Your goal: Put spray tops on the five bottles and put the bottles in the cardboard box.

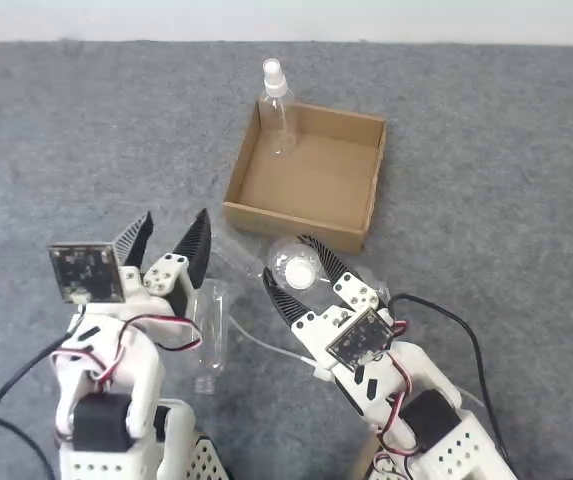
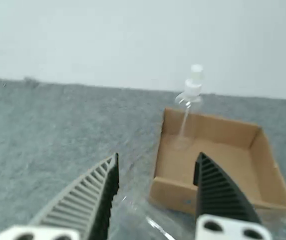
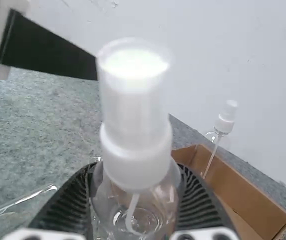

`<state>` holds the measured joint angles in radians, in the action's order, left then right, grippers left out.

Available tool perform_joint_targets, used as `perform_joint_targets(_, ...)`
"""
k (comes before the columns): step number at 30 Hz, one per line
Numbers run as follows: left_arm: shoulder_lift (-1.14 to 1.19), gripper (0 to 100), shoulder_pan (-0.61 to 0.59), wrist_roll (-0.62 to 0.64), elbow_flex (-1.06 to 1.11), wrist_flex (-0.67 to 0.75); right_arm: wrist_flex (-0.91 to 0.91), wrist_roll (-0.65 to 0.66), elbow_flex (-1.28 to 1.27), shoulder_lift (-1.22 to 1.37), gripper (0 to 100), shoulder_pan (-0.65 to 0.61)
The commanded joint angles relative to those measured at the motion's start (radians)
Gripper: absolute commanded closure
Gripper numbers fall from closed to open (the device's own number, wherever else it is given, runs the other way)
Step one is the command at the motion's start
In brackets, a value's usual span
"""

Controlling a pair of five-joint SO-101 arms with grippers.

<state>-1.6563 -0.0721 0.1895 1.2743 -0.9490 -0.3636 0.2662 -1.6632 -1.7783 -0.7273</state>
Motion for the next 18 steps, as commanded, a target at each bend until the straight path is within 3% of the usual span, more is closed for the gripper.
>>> perform_joint_targets(1,-0.003,77,-0.074,0.012,0.031,-0.002,-0.016,0.017,-0.020,-0.036,99.1,0.013)
perform_joint_targets(11,-0.003,77,-0.144,0.003,0.153,0.000,-0.051,0.017,-0.020,-0.036,99.1,0.015)
perform_joint_targets(18,-0.003,77,-0.147,-0.063,0.259,0.114,-0.058,0.018,-0.017,-0.036,99.1,0.027)
